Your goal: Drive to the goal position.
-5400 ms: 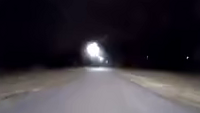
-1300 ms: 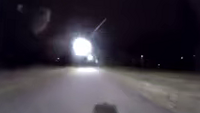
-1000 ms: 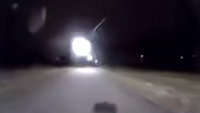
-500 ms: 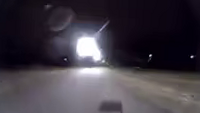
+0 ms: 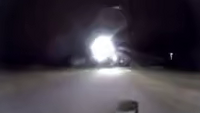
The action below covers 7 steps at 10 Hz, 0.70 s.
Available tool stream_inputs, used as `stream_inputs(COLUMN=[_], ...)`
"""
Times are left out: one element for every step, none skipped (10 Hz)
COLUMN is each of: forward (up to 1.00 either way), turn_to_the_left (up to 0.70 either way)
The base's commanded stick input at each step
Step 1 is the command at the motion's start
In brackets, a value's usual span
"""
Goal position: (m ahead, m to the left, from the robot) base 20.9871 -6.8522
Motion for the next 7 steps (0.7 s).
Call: stream_inputs(forward=[1.0, 1.0, 1.0, 1.0, 1.0, 1.0, 1.0], turn_to_the_left=[0.0, 0.0, 0.0, 0.0, 0.0, 0.0, 0.0])
